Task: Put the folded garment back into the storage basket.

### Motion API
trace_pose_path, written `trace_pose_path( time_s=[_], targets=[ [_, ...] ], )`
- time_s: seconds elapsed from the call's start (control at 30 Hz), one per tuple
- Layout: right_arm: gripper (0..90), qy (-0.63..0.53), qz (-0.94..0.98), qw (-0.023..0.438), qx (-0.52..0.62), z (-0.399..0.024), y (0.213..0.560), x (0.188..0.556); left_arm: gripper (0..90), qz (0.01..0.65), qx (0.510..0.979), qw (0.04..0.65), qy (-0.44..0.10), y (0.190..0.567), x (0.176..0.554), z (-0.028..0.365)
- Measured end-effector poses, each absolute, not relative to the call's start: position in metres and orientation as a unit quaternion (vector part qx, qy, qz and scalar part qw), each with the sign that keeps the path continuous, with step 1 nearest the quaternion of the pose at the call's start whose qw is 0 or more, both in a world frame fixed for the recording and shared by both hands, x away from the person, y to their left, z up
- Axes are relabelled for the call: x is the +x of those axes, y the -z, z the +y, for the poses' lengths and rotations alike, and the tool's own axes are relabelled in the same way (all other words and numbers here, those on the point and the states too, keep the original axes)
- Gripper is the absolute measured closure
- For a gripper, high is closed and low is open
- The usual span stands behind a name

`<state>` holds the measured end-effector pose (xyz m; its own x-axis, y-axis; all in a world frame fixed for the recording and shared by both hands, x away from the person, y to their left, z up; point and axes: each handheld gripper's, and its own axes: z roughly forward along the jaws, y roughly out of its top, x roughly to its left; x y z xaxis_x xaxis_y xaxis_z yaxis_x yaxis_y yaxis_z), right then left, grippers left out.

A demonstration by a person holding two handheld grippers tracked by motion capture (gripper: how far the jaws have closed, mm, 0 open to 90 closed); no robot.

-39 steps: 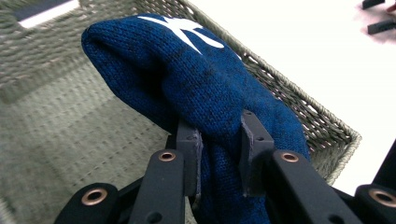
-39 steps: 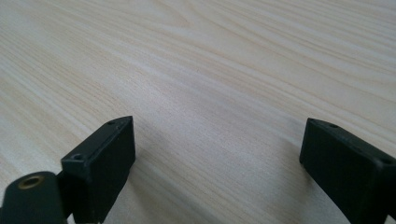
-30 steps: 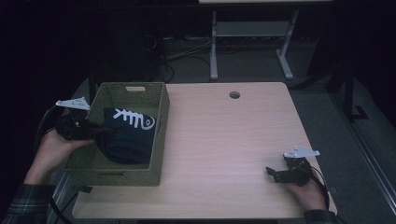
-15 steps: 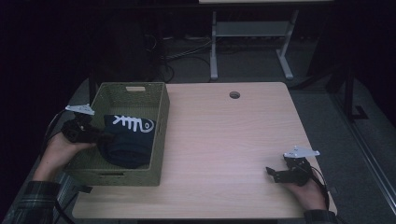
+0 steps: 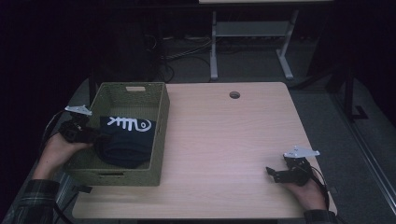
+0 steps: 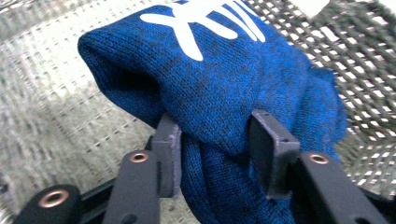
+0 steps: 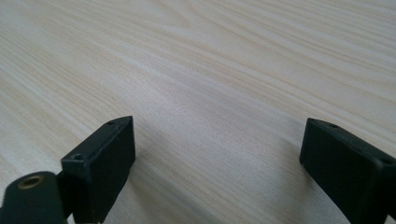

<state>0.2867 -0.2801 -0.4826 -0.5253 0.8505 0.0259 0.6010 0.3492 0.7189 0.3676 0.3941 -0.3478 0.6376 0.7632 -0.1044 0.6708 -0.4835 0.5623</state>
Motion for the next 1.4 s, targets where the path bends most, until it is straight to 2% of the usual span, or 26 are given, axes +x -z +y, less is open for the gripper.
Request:
trace_pose_path(
  time_s=[0.37,0.73,1.4],
  targets=[
    [10.2,-0.347,0.801,0.180,0.453,-0.280,0.483,0.287,36.5,0.443,0.851,0.259,-0.109,0.354,0.369,0.400],
    [10.2,-0.347,0.801,0.180,0.453,-0.280,0.483,0.287,31.7,0.438,0.848,0.279,-0.111,0.351,0.363,0.393],
    [10.2,-0.347,0.801,0.180,0.453,-0.280,0.483,0.287,30.9,0.395,0.837,0.361,-0.112,0.323,0.351,0.338]
  ],
)
